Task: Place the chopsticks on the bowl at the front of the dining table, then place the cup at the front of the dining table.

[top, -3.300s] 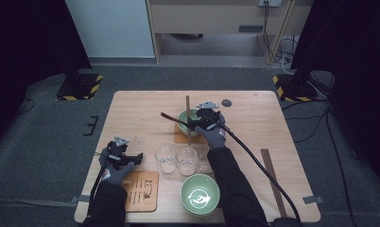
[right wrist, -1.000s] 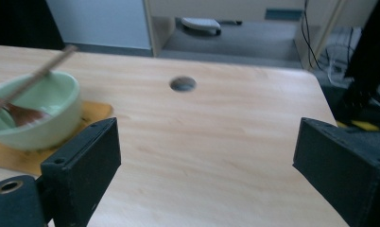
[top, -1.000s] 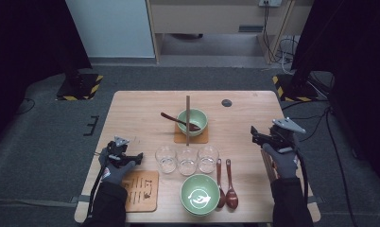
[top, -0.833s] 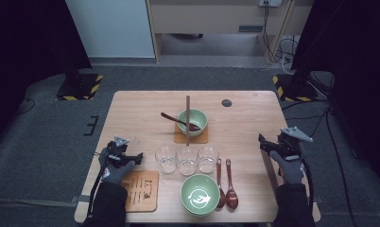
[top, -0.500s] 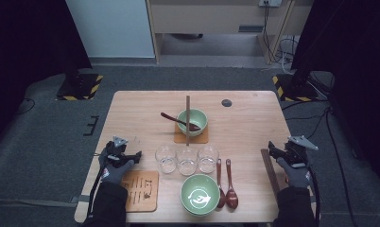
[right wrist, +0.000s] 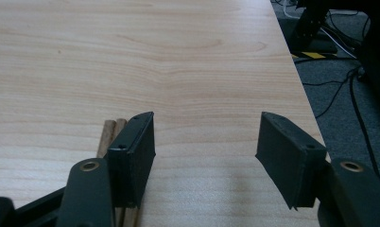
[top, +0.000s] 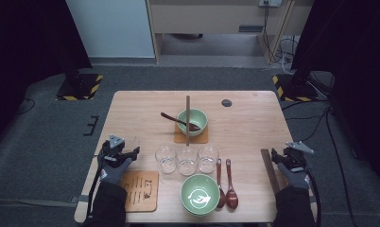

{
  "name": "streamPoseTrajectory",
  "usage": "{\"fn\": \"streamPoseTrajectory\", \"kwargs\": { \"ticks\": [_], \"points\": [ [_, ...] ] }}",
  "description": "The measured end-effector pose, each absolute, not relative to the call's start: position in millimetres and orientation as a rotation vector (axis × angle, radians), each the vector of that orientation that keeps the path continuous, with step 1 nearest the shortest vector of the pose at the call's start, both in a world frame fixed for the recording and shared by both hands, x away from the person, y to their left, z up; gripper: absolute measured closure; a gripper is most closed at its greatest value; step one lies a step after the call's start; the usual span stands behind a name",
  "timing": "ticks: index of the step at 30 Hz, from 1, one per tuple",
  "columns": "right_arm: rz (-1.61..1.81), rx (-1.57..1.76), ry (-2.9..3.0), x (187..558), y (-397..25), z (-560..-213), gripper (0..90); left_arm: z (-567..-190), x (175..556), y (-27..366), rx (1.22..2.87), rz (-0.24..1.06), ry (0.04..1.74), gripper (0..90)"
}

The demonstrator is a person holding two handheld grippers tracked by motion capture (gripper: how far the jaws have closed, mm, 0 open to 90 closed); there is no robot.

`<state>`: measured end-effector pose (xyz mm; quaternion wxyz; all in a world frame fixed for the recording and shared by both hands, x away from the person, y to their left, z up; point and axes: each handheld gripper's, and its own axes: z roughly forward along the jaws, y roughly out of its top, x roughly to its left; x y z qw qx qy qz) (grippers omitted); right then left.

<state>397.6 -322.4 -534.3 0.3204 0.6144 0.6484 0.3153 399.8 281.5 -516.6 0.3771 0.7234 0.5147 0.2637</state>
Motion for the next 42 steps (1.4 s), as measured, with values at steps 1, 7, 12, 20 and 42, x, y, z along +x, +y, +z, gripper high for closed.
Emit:
{"fn": "streamPoseTrajectory", "kwargs": {
  "ticks": [1, 7, 12, 20, 42],
  "points": [
    [0.829, 1.614, 1.704, 398, -323, -535, 37.4, -514, 398, 281, 1.837, 0.676, 1.302, 31.4],
    [0.834, 1.64, 1.686, 396, -330, -538, 32.9, -497, 389, 277, 1.77, 0.675, 1.231, 36.9],
    [0.832, 1.659, 1.686, 396, -334, -542, 27.9, -483, 381, 268, 1.744, 0.661, 1.155, 40.2],
    [0.833, 1.664, 1.702, 396, -334, -545, 23.4, -458, 366, 246, 1.748, 0.638, 1.026, 44.2],
    [0.839, 1.678, 1.718, 397, -336, -546, 19.2, -457, 368, 209, 1.878, 0.501, 0.981, 49.3]
  ]
}}
